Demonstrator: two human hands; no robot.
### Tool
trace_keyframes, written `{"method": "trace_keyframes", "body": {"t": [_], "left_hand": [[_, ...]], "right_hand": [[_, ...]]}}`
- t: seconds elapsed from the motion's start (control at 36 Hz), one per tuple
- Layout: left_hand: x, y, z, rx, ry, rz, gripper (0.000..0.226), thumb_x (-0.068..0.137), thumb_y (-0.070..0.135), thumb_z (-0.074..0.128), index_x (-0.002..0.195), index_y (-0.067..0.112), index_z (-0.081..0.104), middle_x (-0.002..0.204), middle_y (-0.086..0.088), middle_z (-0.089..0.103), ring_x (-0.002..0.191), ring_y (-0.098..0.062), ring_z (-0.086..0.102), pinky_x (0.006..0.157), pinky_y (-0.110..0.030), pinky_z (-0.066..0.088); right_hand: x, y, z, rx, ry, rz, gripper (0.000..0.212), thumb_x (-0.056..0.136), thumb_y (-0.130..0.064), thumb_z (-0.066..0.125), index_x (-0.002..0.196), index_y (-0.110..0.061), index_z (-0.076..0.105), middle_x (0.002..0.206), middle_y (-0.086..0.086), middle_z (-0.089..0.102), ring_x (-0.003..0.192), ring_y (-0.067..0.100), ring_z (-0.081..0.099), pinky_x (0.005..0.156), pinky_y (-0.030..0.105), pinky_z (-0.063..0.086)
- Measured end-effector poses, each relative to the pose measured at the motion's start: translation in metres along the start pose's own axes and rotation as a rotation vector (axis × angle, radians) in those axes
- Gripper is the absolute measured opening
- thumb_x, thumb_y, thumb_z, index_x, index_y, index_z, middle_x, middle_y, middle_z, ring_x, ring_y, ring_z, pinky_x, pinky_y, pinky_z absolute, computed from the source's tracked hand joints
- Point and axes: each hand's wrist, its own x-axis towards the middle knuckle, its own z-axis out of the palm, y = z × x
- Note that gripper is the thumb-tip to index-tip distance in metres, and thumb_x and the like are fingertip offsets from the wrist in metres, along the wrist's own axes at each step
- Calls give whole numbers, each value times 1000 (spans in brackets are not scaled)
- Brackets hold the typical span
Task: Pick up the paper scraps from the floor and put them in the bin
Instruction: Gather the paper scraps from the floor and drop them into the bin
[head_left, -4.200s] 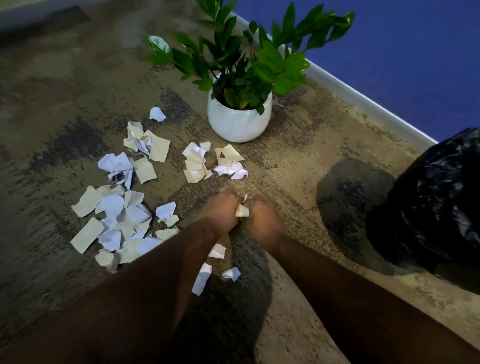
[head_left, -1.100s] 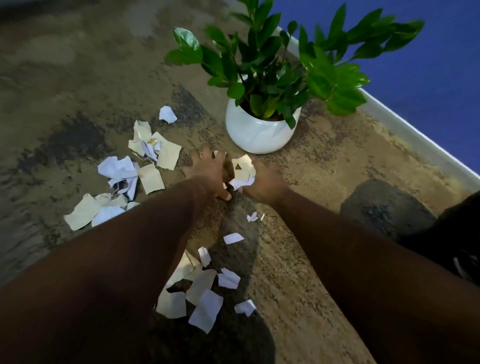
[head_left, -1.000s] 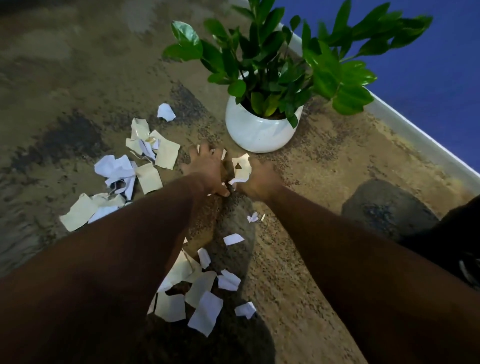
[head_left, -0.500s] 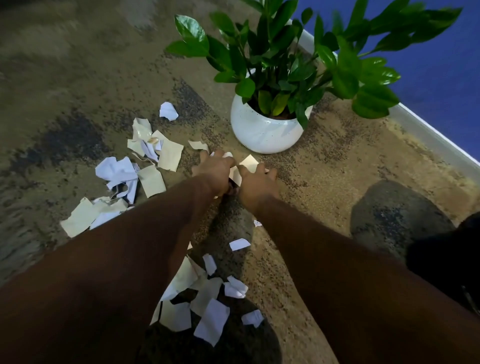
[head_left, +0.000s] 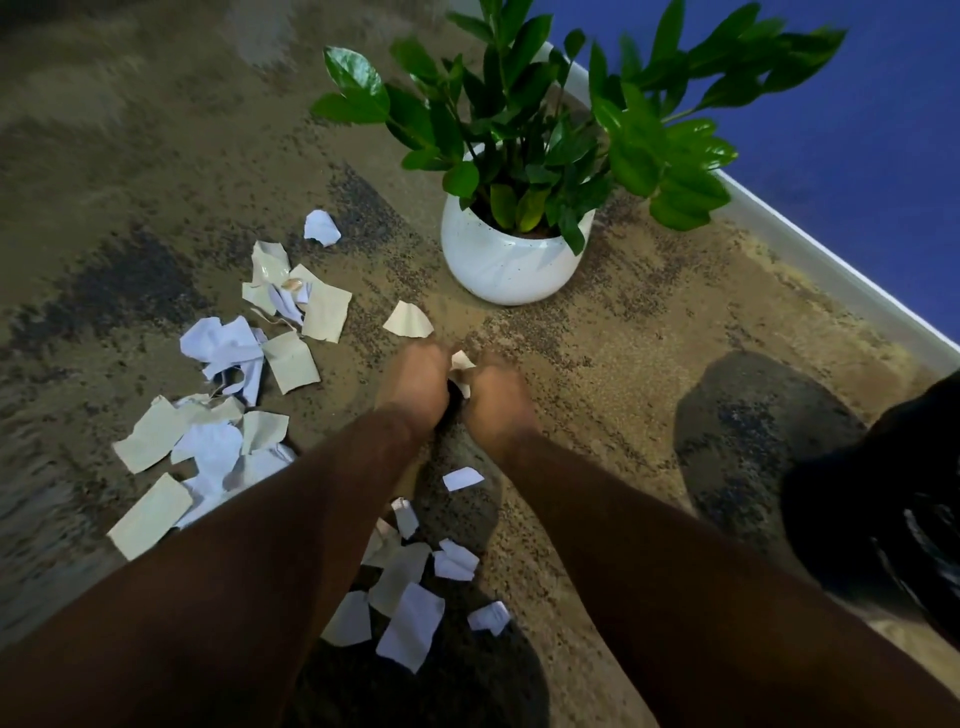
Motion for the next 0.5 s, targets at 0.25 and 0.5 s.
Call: {"method": "trace_keyframes", "body": {"t": [0.25,0.5], "left_hand": [[-16,25,-12,-51,26,20,15,81,2,56,70,12,57,86,-19,67,85,-39,64,62,-34,35],[-28,69,-47,-118,77,83,18,82,5,57,68,16,58,77,-14,66,77,-35,64,62,-34,45]], "right_hand": [[-13,5,-33,37,-18,73,19,92,-8,57,97,-7,75,93,14,72,80,26,64,76,29,53],[-39,21,-91,58,53,89,15,92,-16,63,96,-10,75,93,11,72,90,27,67,82,35,57]]}}
